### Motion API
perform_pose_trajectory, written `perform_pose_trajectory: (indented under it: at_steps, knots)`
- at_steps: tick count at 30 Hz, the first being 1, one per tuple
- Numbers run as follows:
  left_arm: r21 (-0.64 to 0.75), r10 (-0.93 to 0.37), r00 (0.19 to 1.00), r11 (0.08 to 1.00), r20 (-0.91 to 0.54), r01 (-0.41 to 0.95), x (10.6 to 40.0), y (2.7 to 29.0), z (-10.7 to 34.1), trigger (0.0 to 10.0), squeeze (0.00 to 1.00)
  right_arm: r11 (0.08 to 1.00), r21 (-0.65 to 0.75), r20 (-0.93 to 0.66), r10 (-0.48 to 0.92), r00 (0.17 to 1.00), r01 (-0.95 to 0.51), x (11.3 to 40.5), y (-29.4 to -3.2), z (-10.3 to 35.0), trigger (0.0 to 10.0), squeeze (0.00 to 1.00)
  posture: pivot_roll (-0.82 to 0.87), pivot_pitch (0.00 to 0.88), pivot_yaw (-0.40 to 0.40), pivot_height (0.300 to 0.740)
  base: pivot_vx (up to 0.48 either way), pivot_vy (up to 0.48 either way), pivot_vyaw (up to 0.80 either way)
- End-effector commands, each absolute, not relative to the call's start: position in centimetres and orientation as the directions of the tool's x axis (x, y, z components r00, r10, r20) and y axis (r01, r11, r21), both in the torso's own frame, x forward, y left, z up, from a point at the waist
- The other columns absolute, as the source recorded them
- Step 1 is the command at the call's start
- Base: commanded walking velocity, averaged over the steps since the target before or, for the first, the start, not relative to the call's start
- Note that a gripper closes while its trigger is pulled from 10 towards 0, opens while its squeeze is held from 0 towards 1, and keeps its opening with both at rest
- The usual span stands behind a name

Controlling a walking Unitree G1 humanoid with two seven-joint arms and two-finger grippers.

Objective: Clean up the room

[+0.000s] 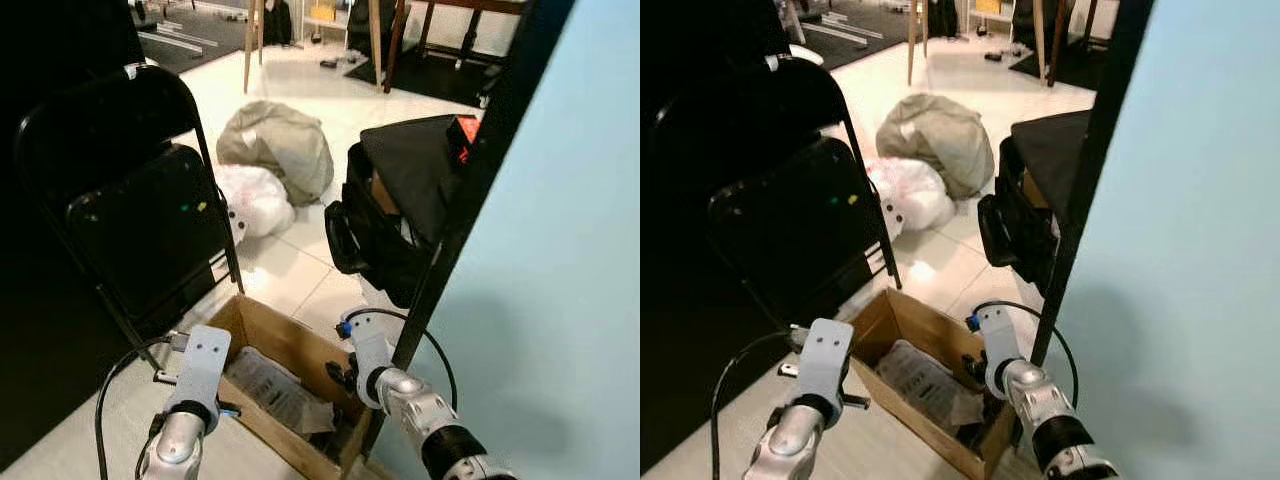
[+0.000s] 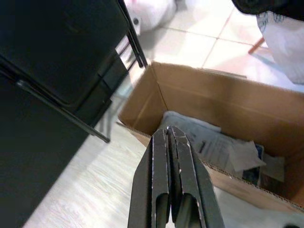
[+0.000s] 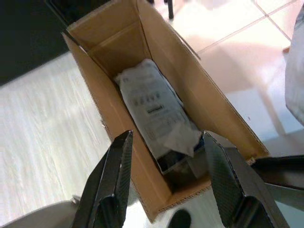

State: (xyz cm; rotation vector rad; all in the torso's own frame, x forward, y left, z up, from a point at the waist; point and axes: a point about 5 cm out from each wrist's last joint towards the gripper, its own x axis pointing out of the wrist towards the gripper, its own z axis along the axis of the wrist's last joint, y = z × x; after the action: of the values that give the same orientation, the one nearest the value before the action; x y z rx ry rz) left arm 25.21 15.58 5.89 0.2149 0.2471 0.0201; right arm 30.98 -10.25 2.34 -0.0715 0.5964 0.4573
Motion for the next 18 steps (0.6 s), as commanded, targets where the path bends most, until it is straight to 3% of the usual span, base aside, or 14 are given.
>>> perform_pose_trajectory:
  at_steps: [1, 13, 18]
  knots:
    - [0.238, 0.048, 0.964, 0.971, -0.263, 0.017, 25.0, 15.8, 5.2, 10.0, 0.0, 0.898, 0.089, -0.553, 0.404, 0.728, -0.431, 30.8, -10.1, 2.3, 10.0, 0.0, 0.02, 0.032, 0.036, 0.74, 0.0, 0.0, 0.0]
    - [0.212, 0.034, 0.962, 0.977, -0.271, 0.025, 24.7, 15.3, 4.9, 10.0, 0.0, 0.871, 0.129, -0.627, 0.442, 0.641, -0.475, 29.7, -9.6, 1.7, 10.0, 0.0, 0.03, 0.03, 0.015, 0.74, 0.0, 0.0, 0.0]
    - [0.204, 0.034, 0.958, 0.979, -0.286, 0.026, 24.2, 15.3, 4.5, 10.0, 0.0, 0.843, -0.017, -0.675, 0.386, 0.628, -0.537, 29.3, -10.6, 1.0, 10.0, 0.0, 0.03, 0.031, 0.002, 0.74, 0.0, 0.0, 0.0]
